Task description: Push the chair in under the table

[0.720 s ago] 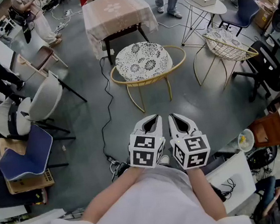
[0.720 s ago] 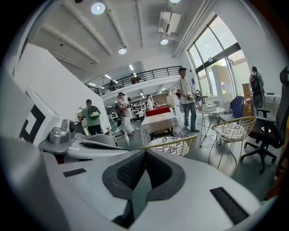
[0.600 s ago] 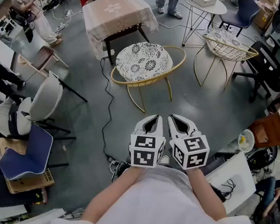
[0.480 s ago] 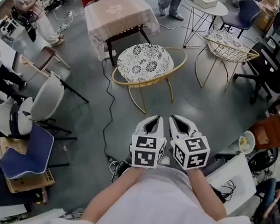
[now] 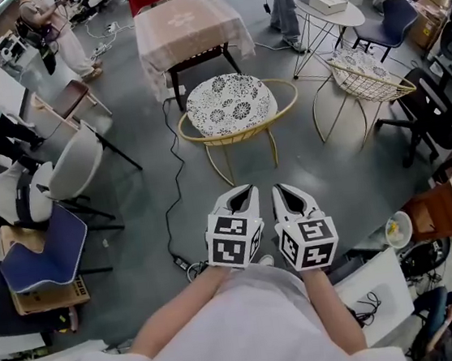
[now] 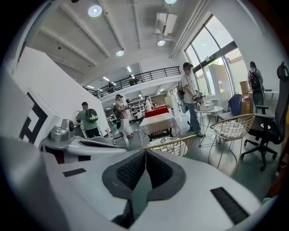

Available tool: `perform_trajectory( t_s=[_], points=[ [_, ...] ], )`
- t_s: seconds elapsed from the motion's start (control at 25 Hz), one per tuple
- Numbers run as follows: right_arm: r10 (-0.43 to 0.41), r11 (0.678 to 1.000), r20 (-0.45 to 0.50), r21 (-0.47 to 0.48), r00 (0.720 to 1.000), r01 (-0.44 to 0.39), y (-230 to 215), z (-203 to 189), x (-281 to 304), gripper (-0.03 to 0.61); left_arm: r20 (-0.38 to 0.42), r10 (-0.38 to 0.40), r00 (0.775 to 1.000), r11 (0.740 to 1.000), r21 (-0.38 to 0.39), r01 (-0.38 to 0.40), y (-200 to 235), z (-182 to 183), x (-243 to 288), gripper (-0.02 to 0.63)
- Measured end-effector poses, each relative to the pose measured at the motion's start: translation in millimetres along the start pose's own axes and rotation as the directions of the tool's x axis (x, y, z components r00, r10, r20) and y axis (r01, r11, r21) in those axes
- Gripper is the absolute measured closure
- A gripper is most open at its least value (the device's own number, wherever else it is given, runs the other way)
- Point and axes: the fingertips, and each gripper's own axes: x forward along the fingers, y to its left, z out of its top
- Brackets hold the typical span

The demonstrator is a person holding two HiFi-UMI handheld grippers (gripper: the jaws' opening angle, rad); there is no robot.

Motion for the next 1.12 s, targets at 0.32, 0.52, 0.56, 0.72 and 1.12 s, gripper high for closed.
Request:
perform_trajectory(
  t_s=[0.32, 0.52, 0.56, 0.72, 1.12],
  points=[
    [0.006, 1.000, -0.004, -0.011, 1.000, -0.006, -21, 8, 21, 0.574, 0.011, 0.008, 1.000, 1.000, -0.008, -0.008, 8, 15, 30, 0.614],
    [0.000, 1.000, -0.015, 0.003, 1.000, 0.000, -45, 15, 39, 0.575, -0.005, 0.002, 1.000, 1.000, -0.013, -0.002, 12, 27, 60, 0.614],
    [-0.001, 1.000, -0.017, 0.004, 1.000, 0.002, -49, 17, 45, 0.574, -0.008, -0.001, 1.000, 1.000, -0.014, 0.001, 14, 30, 67, 0.614],
    [-0.002, 1.000, -0.037, 0.005, 0.999, 0.002, -66, 22, 72, 0.574, -0.023, -0.007, 1.000, 1.000, -0.025, 0.006, 27, 41, 97, 0.614],
    [-0.002, 1.000, -0.084, 0.004, 0.996, 0.002, -100, 65, 162, 0.574, -0.055, -0.015, 0.998, 0.999, -0.045, 0.013, 81, 91, 166, 0.614]
  ],
)
